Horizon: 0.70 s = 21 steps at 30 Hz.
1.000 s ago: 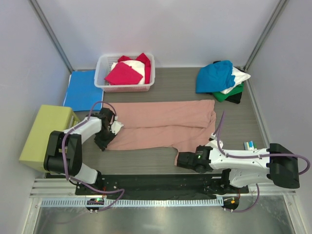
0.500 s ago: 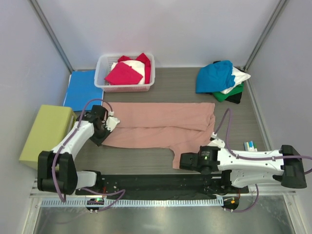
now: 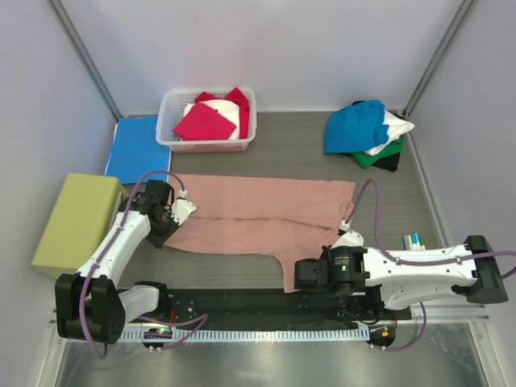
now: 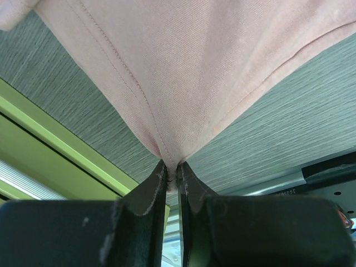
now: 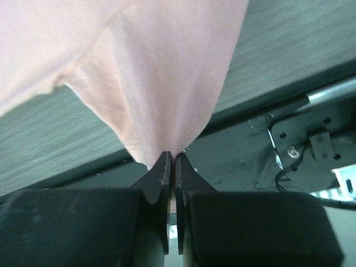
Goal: Fold and stack the t-shirts
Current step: Fold the tshirt
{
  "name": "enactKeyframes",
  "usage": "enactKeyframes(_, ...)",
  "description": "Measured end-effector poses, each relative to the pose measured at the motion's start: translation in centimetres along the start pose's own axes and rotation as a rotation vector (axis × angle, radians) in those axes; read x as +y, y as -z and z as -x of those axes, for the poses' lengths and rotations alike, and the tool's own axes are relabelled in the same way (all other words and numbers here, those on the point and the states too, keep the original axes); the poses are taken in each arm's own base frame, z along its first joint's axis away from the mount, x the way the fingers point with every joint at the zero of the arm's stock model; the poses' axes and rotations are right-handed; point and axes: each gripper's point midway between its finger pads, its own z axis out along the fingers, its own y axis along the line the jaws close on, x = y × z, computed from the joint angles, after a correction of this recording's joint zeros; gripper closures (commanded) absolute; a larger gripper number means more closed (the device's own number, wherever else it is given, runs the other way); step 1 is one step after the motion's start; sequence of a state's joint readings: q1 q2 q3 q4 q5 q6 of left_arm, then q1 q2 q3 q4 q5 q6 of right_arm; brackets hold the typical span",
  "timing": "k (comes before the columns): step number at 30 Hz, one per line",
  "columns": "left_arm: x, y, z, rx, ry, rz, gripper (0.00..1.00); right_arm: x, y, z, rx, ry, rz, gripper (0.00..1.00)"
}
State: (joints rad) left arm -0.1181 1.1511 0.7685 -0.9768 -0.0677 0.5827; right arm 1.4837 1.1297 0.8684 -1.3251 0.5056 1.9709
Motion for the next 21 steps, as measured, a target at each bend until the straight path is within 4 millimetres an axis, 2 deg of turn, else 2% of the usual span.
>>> enactKeyframes(3,0.3,-0.2,0.1,0.002,0.001,0.007,0.87,0.5,0.2,1.6,-0.026,-0.058,0.044,0.99)
enactKeyframes(7,1.3,-1.1,0.8,0.037,0.016,-0.007,0.88,0.5,-0.3,6.5,-0.115,-0.263,0.047,0.99)
enactKeyframes(12,4.9,-2.3,4.0,0.031,0.057,0.007,0.90,0.1,-1.0,10.8,-0.244,-0.384,-0.005,0.99)
enactKeyframes(18,9.6,-3.3,7.9,-0.004,0.100,0.046,0.91,1.0,-0.3,15.2,-0.365,-0.427,-0.028,0.99)
enactKeyframes(21,10.9,-3.4,9.2,-0.026,0.106,0.066,0.90,1.1,0.2,17.1,-0.408,-0.445,-0.035,0.99)
